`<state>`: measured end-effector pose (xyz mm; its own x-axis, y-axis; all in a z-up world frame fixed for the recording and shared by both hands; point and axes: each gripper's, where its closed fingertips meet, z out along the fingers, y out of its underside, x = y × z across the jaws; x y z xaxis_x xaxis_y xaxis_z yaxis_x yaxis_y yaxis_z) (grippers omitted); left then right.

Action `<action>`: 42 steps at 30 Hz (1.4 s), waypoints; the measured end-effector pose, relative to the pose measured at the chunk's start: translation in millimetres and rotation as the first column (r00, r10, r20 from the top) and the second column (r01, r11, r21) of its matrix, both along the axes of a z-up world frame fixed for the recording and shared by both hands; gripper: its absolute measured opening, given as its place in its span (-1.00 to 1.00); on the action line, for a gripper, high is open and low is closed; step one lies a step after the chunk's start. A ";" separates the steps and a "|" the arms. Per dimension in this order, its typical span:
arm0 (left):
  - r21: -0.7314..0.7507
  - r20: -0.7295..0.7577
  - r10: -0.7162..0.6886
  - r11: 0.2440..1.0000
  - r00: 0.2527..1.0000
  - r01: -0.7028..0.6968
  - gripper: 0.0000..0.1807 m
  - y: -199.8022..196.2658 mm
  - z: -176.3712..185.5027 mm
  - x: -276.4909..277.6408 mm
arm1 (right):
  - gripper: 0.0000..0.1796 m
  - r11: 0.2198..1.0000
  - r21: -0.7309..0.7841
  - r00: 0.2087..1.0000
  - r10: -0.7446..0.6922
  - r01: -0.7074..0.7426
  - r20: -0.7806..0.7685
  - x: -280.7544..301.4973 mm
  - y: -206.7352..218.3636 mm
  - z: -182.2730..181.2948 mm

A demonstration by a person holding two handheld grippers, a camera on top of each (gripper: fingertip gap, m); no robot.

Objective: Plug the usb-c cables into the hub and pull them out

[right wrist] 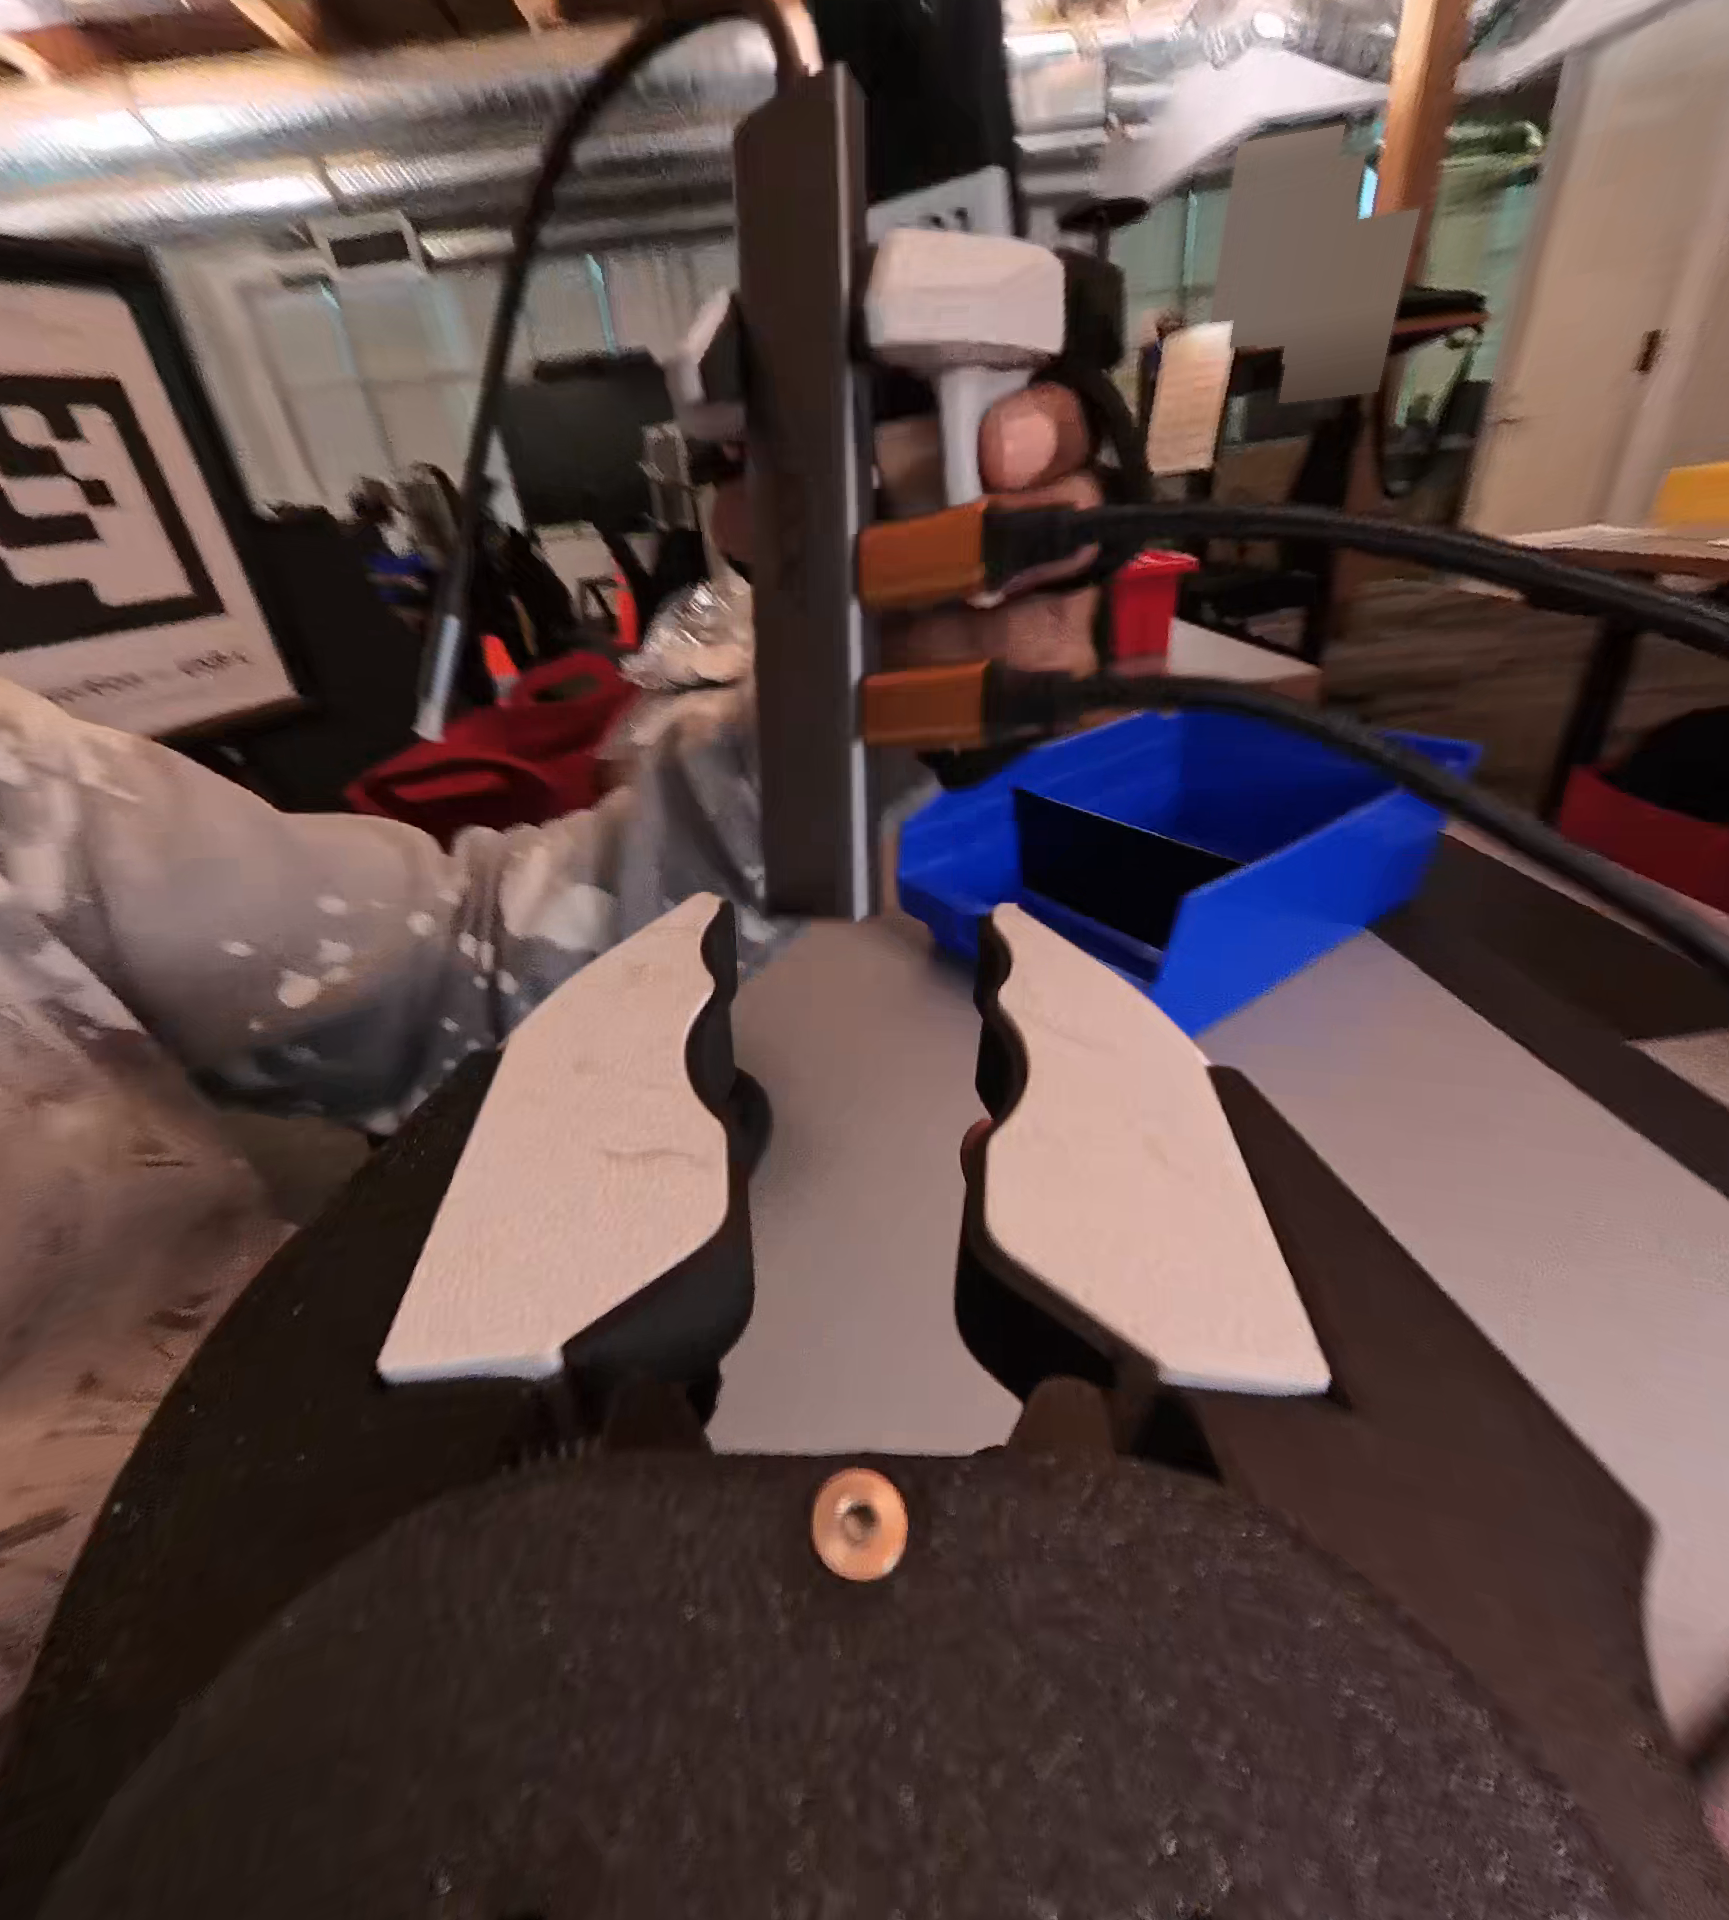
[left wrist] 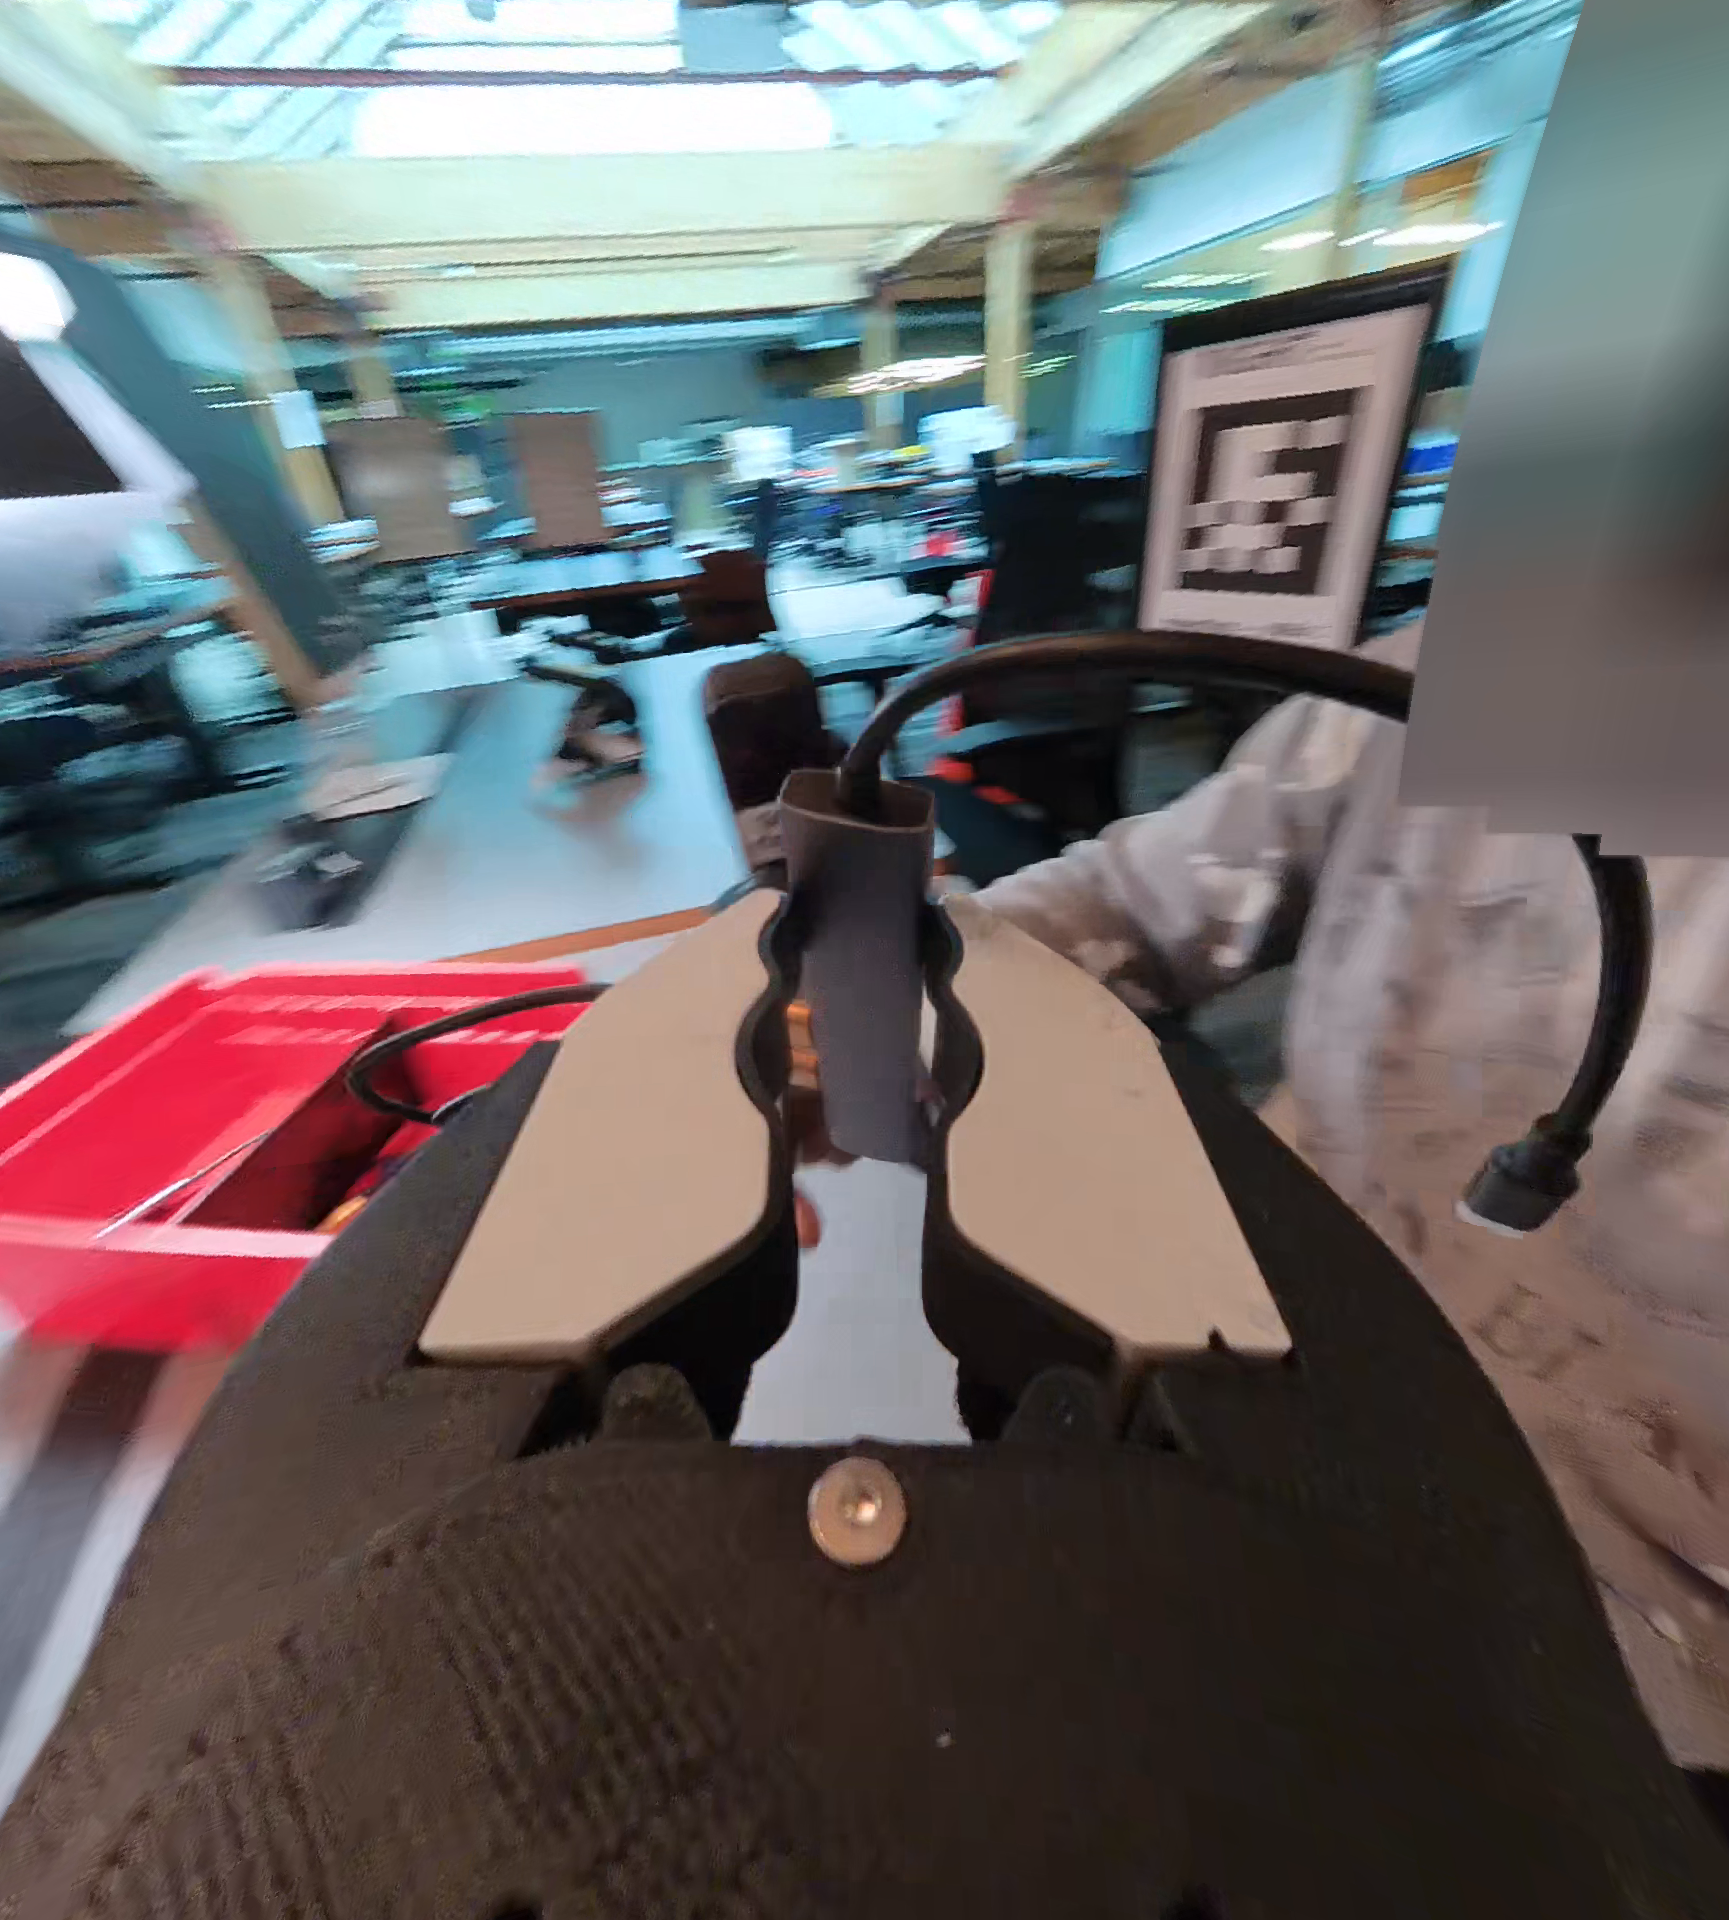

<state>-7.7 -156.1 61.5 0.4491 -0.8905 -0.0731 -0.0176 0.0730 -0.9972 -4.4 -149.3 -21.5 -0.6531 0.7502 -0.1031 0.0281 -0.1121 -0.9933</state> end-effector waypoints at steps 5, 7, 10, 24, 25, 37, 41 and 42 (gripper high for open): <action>-0.070 -0.052 -0.197 0.979 0.979 0.193 -0.74 6.4 -31.7 36.1 | -0.82 0.967 -0.186 0.983 0.165 -0.177 -0.079 21.8 -20.7 -2.6; -0.103 -0.022 -0.167 0.981 0.986 0.164 -0.74 16.0 -37.0 37.3 | -0.84 0.960 -0.225 0.986 0.151 -0.164 -0.073 22.0 -15.0 -7.0; -0.124 0.027 0.046 0.991 0.999 -0.042 -0.73 45.6 -39.8 28.6 | -0.86 0.963 -0.267 0.994 0.012 -0.041 -0.112 14.5 7.2 -5.8; -0.120 -0.145 0.245 0.957 0.959 -0.263 -0.89 74.3 -71.0 47.0 | -0.86 0.953 -0.157 0.947 -0.284 0.260 -0.151 8.3 47.1 -1.7; -0.130 -0.136 0.253 0.954 0.958 -0.270 -0.89 73.9 -70.6 44.0 | -0.83 0.953 -0.155 0.949 -0.283 0.261 -0.142 8.7 48.8 -2.7; -0.186 0.033 0.439 0.886 0.898 -0.426 -0.89 54.9 -72.9 -28.9 | -0.75 0.972 0.152 0.982 0.185 -0.178 -0.034 46.8 -41.0 -13.2; -0.161 0.110 0.435 0.895 0.893 -0.416 -0.89 46.7 -71.8 -36.1 | -0.75 0.972 0.235 0.982 0.054 -0.011 -0.179 39.3 -9.0 56.4; -0.157 0.113 0.428 0.899 0.897 -0.410 -0.89 47.2 -70.1 -36.4 | -0.76 0.966 0.255 0.978 0.000 0.055 -0.210 33.2 6.1 72.5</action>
